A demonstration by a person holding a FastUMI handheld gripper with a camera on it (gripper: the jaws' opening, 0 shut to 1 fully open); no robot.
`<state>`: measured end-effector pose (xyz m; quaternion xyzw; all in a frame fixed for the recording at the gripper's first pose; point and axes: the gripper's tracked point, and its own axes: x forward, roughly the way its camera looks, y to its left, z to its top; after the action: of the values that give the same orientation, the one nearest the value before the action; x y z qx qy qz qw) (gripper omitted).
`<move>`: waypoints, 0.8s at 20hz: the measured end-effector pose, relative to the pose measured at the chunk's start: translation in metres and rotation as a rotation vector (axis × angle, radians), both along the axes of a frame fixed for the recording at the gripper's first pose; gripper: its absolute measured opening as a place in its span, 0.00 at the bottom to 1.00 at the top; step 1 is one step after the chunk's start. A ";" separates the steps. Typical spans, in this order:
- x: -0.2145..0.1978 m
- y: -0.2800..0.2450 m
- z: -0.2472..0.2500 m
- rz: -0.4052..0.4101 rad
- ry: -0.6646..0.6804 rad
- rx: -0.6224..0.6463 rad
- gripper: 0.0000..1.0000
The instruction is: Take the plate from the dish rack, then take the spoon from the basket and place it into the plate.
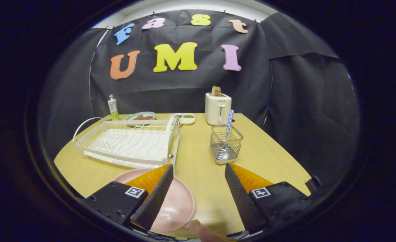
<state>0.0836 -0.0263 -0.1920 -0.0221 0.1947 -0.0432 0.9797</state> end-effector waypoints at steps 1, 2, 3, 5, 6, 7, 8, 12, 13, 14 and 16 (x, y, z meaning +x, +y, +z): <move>0.007 -0.010 0.007 -0.019 -0.026 -0.006 0.99; 0.015 -0.019 0.010 -0.036 -0.038 -0.002 0.99; 0.023 -0.021 0.013 -0.025 -0.040 0.025 1.00; 0.044 -0.034 0.017 -0.029 -0.035 0.056 1.00; 0.056 -0.042 0.021 -0.034 -0.044 0.053 1.00; 0.069 -0.049 0.026 -0.034 -0.053 0.043 1.00; 0.081 -0.055 0.030 -0.032 -0.064 0.032 1.00; 0.132 -0.065 0.035 0.009 -0.054 0.047 1.00; 0.144 -0.066 0.032 0.020 -0.038 0.051 1.00; 0.155 -0.068 0.031 0.028 -0.022 0.049 1.00; 0.176 -0.078 0.025 0.006 0.008 0.056 1.00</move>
<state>0.2596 -0.1042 -0.1673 0.0048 0.1995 -0.0344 0.9793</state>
